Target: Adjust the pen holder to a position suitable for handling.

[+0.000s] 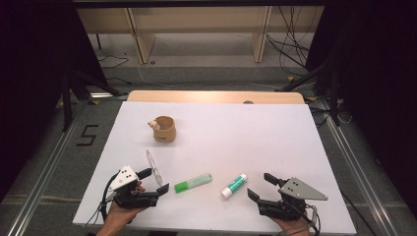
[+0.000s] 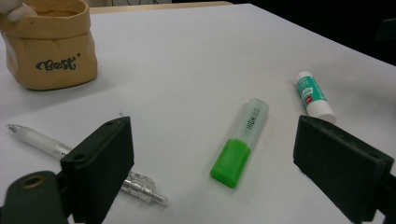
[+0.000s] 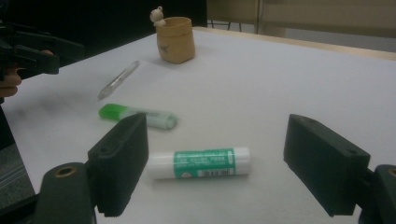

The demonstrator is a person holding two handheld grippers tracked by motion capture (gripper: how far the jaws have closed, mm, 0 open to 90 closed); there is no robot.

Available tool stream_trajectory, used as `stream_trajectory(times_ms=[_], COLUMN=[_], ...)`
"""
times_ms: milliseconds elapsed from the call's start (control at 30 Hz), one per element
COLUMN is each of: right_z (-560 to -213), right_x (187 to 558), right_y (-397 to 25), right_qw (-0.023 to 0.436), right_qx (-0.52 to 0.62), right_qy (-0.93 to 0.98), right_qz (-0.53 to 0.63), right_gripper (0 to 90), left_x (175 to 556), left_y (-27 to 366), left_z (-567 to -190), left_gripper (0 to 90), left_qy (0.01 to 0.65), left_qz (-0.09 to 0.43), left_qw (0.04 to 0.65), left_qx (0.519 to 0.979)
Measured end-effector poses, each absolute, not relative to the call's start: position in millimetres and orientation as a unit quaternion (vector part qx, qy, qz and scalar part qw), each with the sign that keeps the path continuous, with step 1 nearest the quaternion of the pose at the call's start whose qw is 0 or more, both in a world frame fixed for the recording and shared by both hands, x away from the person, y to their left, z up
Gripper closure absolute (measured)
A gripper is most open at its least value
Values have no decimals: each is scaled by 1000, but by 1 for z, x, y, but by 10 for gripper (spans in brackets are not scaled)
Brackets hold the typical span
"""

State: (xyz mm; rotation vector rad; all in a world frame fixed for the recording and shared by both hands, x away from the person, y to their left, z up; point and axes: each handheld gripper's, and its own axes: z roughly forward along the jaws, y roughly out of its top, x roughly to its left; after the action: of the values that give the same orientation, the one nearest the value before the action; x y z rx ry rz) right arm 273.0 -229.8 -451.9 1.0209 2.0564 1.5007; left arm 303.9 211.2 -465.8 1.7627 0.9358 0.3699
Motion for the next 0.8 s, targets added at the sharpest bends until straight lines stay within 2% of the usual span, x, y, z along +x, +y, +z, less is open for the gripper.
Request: stream_trajectory(times_ms=[800], right_z=[-451], right_x=[272], right_y=[-229], right_qw=[207], right_qx=[364], right_qy=[733], right_qz=[535], right_gripper=[234], left_x=[316], left_y=[211], left_z=[-455], left_gripper=[121], left_qy=[403], left_qz=[174], left_qw=[507], left_qx=[742])
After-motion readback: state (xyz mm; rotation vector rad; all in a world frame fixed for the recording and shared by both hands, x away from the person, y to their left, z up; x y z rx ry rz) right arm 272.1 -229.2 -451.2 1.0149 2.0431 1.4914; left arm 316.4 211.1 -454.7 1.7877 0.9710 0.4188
